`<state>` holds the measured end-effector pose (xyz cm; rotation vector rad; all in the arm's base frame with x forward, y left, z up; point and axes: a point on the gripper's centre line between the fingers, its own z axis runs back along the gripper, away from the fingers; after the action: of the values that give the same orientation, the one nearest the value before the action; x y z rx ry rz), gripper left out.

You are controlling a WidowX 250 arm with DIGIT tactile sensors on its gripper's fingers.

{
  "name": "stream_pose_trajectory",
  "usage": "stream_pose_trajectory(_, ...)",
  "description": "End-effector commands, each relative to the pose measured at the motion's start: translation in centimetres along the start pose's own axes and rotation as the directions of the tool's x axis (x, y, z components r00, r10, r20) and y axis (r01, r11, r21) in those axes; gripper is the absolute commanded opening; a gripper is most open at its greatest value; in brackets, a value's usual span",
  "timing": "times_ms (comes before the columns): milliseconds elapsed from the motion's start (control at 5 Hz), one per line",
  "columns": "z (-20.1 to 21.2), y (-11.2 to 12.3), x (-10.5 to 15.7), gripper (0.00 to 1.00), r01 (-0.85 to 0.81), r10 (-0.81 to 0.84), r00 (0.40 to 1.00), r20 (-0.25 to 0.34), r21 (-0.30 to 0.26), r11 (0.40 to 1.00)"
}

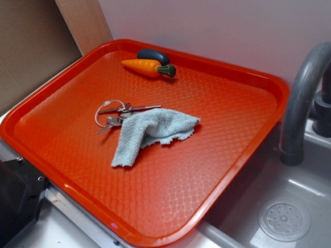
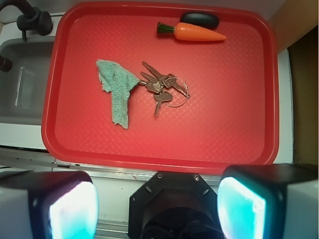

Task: Grab the blue cloth.

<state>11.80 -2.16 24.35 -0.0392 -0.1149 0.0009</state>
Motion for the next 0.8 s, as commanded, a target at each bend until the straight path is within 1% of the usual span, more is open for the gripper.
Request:
stream_pose_trajectory(0,0.0,0.0,0.0,1.00,0.000,0.000,1.000,0.000,0.000,1.000)
stream_pose_trajectory(200,-3.8,-4.8,2.4,1.00,0.163,-0.162,0.986,0.035,-0.038,0.986)
stream_pose_trajectory(400,-8.9,-6.3,4.4,1.00,0.196,-0.193,0.980,0.050,-0.069,0.978)
stream_pose_trajectory(600,-13.9,-7.9,4.6,1.00,0.339,-0.331,0.939,0.093,-0.089,0.937)
